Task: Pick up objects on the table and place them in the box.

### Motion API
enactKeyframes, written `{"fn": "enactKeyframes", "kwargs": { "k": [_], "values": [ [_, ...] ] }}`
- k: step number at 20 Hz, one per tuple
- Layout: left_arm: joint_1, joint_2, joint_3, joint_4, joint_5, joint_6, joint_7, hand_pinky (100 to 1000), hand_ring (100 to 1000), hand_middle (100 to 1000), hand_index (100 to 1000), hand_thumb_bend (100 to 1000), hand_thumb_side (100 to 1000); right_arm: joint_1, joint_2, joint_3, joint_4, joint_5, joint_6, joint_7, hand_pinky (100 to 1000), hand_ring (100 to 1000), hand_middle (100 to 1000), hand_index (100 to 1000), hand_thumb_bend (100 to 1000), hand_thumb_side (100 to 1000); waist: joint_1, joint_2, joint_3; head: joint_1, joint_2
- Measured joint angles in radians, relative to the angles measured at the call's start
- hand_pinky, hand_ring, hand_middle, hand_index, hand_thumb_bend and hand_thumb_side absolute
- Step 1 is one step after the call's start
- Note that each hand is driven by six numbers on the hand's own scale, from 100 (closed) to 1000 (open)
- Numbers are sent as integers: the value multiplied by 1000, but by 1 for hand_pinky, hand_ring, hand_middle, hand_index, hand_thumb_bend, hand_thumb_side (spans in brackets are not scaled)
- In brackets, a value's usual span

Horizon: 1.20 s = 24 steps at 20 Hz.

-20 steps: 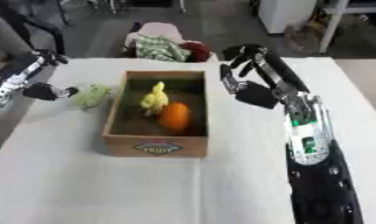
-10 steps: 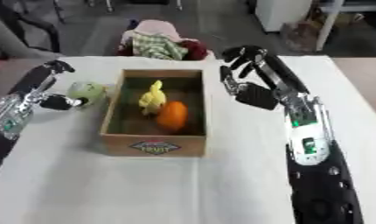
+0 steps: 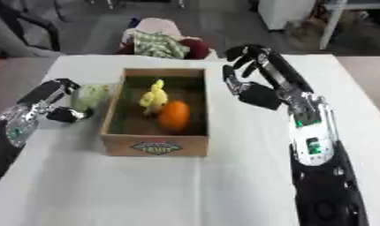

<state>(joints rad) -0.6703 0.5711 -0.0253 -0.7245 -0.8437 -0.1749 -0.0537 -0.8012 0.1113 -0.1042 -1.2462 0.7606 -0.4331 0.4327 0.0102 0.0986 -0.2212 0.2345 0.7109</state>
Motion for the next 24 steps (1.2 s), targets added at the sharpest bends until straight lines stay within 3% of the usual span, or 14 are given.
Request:
{"fn": "enactKeyframes", "kwargs": {
  "k": [1, 2, 3, 13, 19, 24],
  "values": [
    [1, 0, 2, -6, 5, 7, 2, 693, 439, 403, 539, 195, 269, 0, 0, 0, 0, 0, 0, 0, 570, 690, 700, 828, 100, 642, 0, 1, 0, 0, 0],
    [2, 0, 3, -13, 14, 14, 9, 684, 403, 359, 502, 100, 321, 0, 0, 0, 0, 1, 0, 0, 570, 690, 700, 828, 100, 641, -1, 1, 0, 0, 0],
    [3, -1, 4, -21, 28, 20, 21, 684, 402, 357, 500, 119, 251, 0, 0, 0, 0, 2, 0, 0, 570, 690, 700, 828, 100, 648, -1, 1, 0, 0, 0],
    [-12, 18, -6, -216, 301, 34, 70, 715, 397, 349, 499, 100, 215, 0, 1, 0, 0, 3, 0, 0, 571, 691, 701, 827, 100, 634, -4, -3, 0, 0, 0],
    [-45, 19, -75, -376, 457, 17, 8, 718, 422, 373, 519, 100, 217, 2, 9, 0, 0, 3, -1, 1, 571, 691, 700, 827, 100, 634, -1, -10, -7, 6, 0],
    [-72, -10, -140, -396, 425, -20, -82, 731, 473, 426, 561, 125, 239, 10, 18, 1, 0, 3, -3, 3, 570, 691, 700, 827, 100, 637, -1, -15, -21, 18, 0]
  ]
}}
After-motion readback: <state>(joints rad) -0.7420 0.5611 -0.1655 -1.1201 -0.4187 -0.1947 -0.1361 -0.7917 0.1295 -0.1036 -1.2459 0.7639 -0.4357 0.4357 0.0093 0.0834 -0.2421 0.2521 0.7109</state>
